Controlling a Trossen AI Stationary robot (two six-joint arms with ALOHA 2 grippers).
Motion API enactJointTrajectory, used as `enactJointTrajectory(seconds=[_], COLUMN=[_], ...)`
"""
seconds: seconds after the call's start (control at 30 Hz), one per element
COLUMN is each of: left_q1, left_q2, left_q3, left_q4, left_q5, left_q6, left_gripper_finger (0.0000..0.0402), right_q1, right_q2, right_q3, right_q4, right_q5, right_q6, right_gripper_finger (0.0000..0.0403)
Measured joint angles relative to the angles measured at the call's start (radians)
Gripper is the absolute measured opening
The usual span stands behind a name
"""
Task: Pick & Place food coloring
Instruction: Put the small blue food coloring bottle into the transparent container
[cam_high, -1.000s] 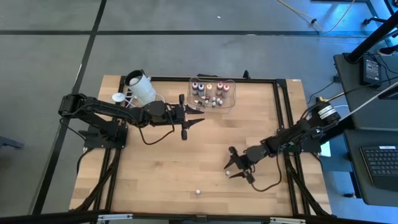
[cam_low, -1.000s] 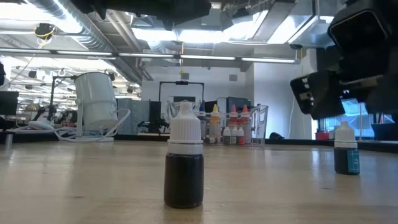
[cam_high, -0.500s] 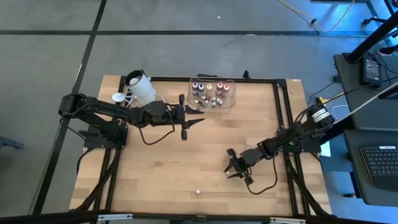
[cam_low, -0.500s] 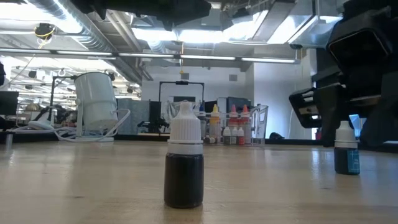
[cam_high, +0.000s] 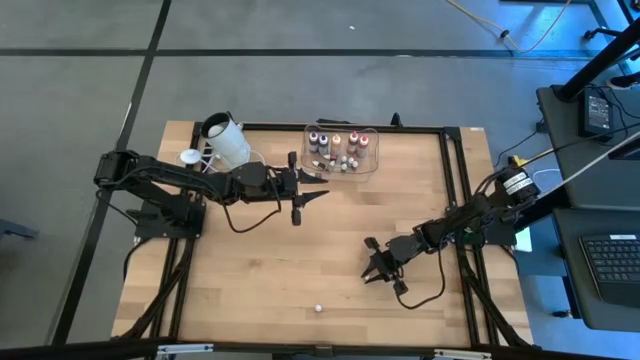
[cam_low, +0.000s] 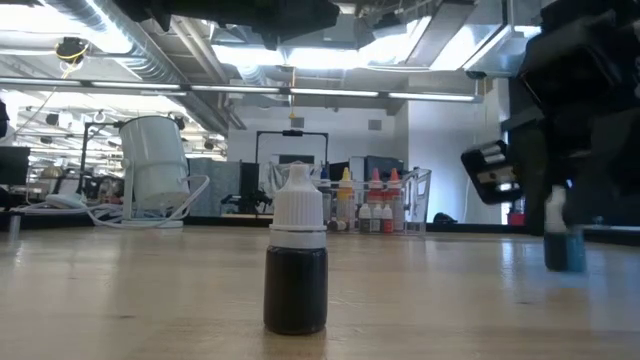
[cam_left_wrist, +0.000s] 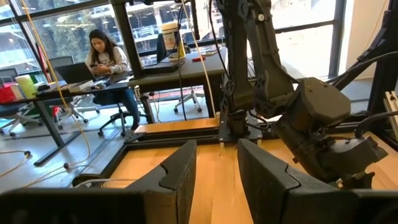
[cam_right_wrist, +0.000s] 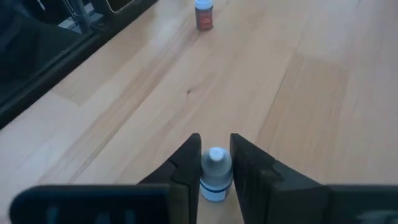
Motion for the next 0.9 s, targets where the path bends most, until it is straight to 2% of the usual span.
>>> enactJointTrajectory(seconds=[0.13, 0.23, 0.43, 0.57, 0.67, 0.83, 0.9], left_q1=[0.0, 0.0, 0.0, 0.0, 0.0, 0.0, 0.0], left_q2=[0.0, 0.0, 0.0, 0.0, 0.0, 0.0, 0.0], left_q3=[0.0, 0.0, 0.0, 0.0, 0.0, 0.0, 0.0], left_q4=[0.0, 0.0, 0.0, 0.0, -0.004, -0.007, -0.007], left_q5=[0.0, 0.0, 0.0, -0.002, -0.002, -0.003, -0.004], left_q6=[0.0, 0.0, 0.0, 0.011, 0.017, 0.018, 0.019], left_gripper_finger=[0.0116, 0.0115, 0.0114, 0.0116, 0.0114, 0.0112, 0.0113], right_q1=[-0.046, -0.119, -0.335, -0.496, -0.619, -0.807, -0.856], right_q2=[-0.087, -0.213, -0.464, -0.512, -0.493, -0.406, -0.351], right_q3=[0.0, 0.0, 0.091, 0.217, 0.304, 0.349, 0.349], right_q4=[-0.015, -0.104, -0.414, -0.516, -0.572, -0.51, -0.47], right_q5=[-0.001, 0.033, 0.268, 0.316, 0.264, 0.041, -0.014], right_q6=[-0.014, -0.033, -0.141, -0.225, -0.269, -0.25, -0.238], right_gripper_finger=[0.0078, 0.0078, 0.0077, 0.0077, 0.0077, 0.0076, 0.0076])
